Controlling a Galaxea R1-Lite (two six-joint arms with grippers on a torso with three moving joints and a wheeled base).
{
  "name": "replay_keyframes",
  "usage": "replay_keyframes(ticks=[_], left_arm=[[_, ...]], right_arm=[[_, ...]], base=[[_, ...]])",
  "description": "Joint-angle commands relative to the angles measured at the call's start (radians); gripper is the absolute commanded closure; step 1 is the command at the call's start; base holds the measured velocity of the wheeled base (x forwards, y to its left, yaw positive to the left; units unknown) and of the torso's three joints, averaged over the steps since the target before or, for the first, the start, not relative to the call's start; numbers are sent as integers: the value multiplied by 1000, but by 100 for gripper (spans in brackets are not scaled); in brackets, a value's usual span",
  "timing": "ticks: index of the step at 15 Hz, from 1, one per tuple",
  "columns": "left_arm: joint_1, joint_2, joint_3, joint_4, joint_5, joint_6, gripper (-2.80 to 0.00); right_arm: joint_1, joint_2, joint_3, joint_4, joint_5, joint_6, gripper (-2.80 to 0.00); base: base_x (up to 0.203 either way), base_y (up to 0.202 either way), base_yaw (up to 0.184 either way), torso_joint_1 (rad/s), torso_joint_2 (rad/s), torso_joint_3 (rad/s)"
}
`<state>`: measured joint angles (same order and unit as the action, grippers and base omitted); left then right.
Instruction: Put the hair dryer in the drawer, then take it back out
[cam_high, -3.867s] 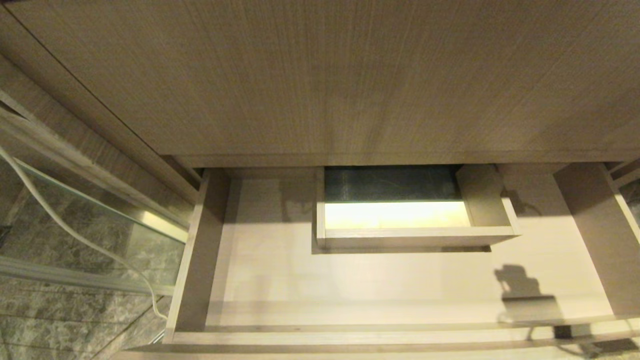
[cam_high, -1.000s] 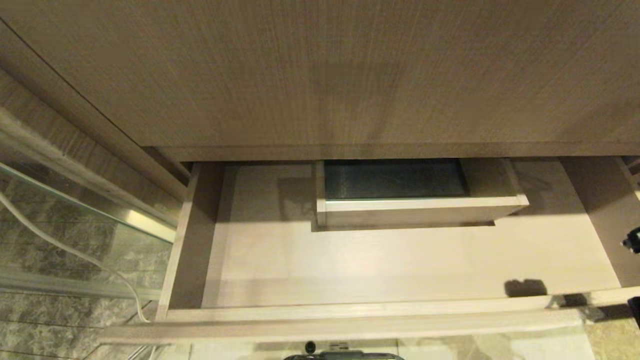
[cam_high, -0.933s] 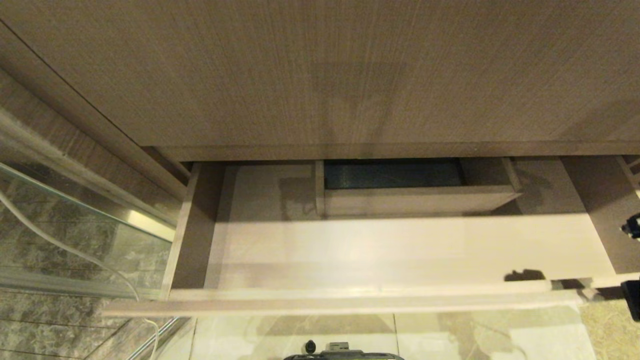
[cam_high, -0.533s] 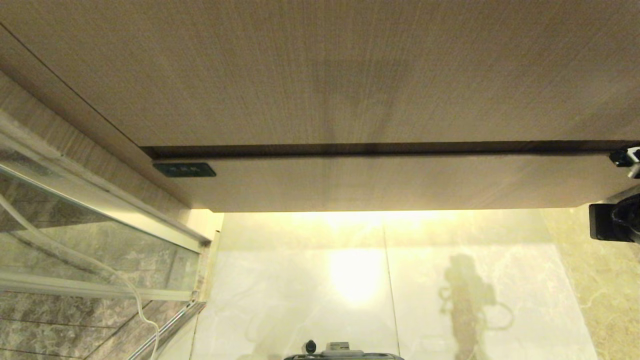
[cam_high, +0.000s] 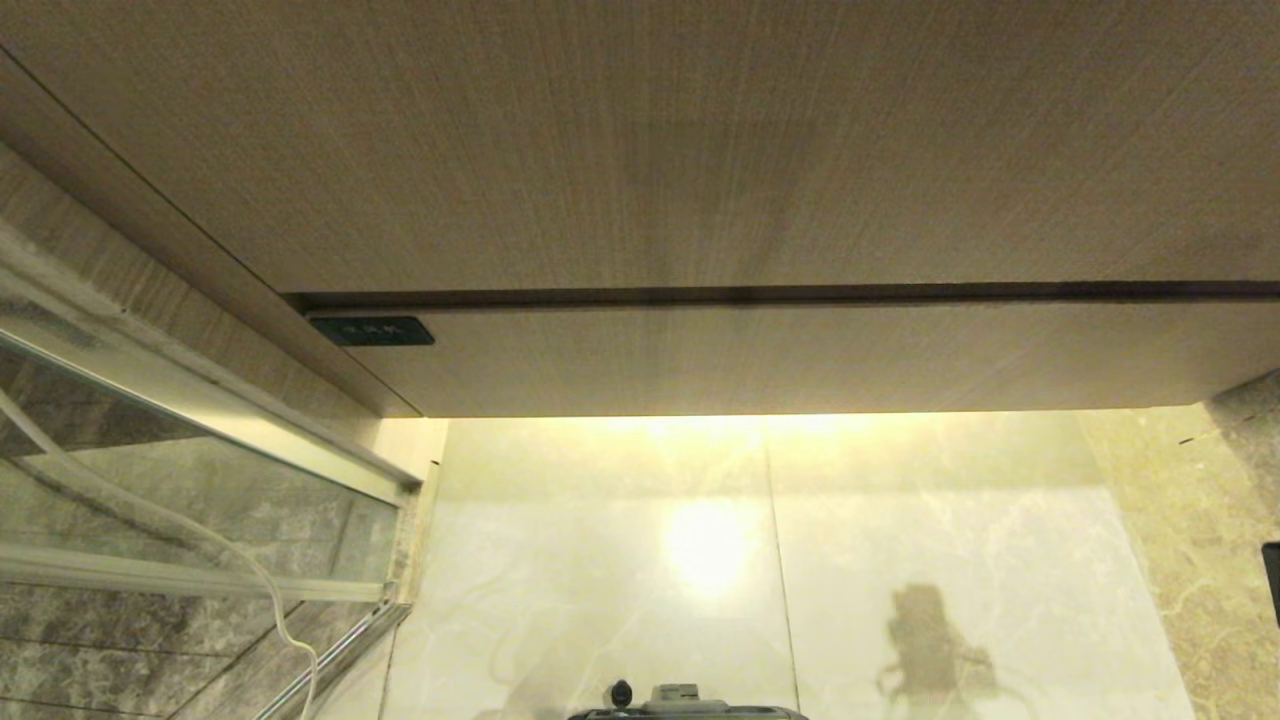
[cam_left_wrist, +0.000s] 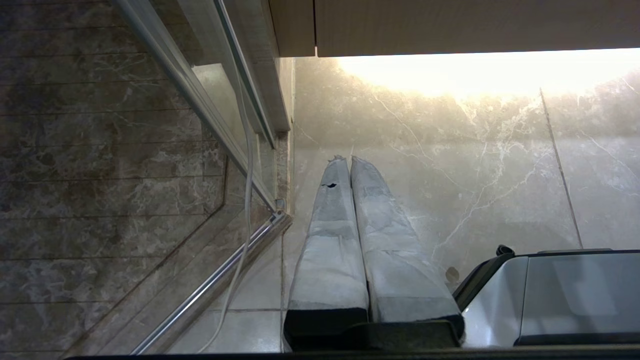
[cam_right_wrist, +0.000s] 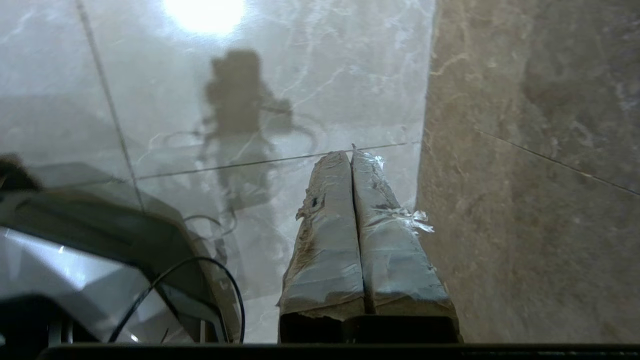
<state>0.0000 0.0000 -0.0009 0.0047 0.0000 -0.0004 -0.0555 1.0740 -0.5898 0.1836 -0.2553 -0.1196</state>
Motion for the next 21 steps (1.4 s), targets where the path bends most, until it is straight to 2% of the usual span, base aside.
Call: replay_keyframes(ticks=[1, 5, 9, 11, 14, 17, 21], left_arm=[[0, 0, -1, 0, 0, 0, 0], [0, -2, 1, 0, 0, -1, 0], [0, -2, -1, 0, 0, 0, 0], [0, -2, -1, 0, 0, -1, 0], [0, -2, -1, 0, 0, -1, 0], [0, -1, 0, 0, 0, -1, 0], [0, -2, 1, 0, 0, -1, 0]], right_arm=[[58, -176, 97, -5, -1, 1, 0], [173, -483, 360, -169, 21, 1, 0], [203, -763, 544, -244, 187, 5, 0], [203, -788, 588, -242, 265, -5, 0], [203, -784, 590, -231, 267, 17, 0], [150, -782, 590, -232, 268, 11, 0], [152, -780, 590, -232, 266, 12, 0]], base=[[0, 0, 0, 0, 0, 0], [0, 0, 0, 0, 0, 0], [0, 0, 0, 0, 0, 0], [0, 0, 0, 0, 0, 0], [0, 0, 0, 0, 0, 0], [0, 0, 0, 0, 0, 0], [0, 0, 0, 0, 0, 0]])
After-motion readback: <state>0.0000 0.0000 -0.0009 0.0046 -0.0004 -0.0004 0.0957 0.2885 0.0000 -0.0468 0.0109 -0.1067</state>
